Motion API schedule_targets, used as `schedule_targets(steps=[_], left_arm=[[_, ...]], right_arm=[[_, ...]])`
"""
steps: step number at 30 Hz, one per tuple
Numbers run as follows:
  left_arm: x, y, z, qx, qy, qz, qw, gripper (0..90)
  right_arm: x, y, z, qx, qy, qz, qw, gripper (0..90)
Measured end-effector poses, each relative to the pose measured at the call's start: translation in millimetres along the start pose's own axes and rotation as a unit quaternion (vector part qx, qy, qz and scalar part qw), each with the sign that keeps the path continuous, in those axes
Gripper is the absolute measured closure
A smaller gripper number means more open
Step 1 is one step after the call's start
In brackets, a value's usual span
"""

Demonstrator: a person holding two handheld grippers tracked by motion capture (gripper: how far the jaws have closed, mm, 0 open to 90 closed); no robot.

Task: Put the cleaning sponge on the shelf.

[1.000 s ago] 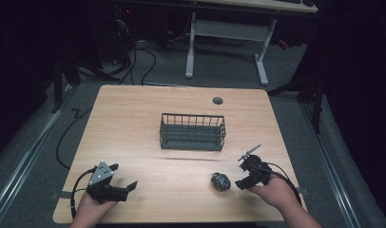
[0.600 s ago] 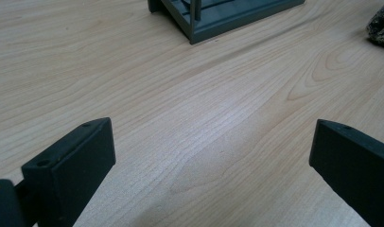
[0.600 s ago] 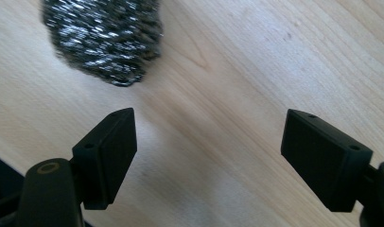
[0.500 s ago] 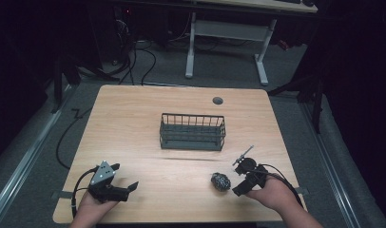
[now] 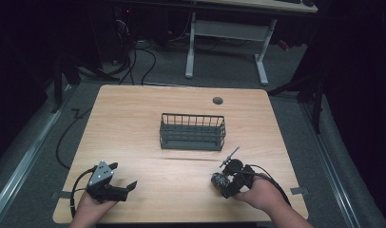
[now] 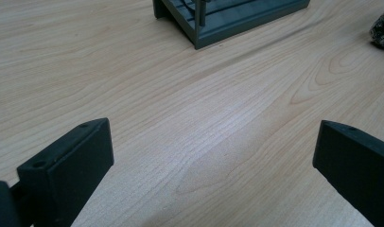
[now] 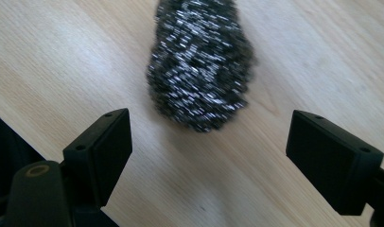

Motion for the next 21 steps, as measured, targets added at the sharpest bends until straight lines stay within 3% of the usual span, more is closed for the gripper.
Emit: schedule_targets(steps=[6, 13, 16, 21], left_arm=[[-0.6, 0.8, -0.9, 0.002, 0.004, 0.002, 1.0, 0.0], [-1.0, 0.8, -0.7, 0.002, 0.005, 0.005, 1.0, 0.1], [-1.1, 0.9, -0.5, 0.002, 0.005, 0.005, 1.0, 0.1], [-1.3, 0.4, 0.3, 0.004, 0.004, 0.005, 1.0, 0.1]], right_arm=[[10.6, 5.4, 8.3, 0.001, -0.011, -0.005, 0.9999, 17.4], [17.2, 10.5, 7.2, -0.003, -0.004, -0.013, 0.9999, 30.1], [17.8, 9.0, 7.6, -0.002, 0.002, -0.023, 0.9997, 40.9], [19.0, 3.0, 7.0, -0.001, -0.006, -0.035, 0.9994, 43.8]])
Point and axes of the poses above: each handheld gripper's, and its own axes: y roughly forward along the jaws, x roughly out of its top, z roughly to its left, the point moved 8 cm from there along y, roughly forward along the jaws, and after that the axes turned 9 degrees about z, right-handed, at the moved point
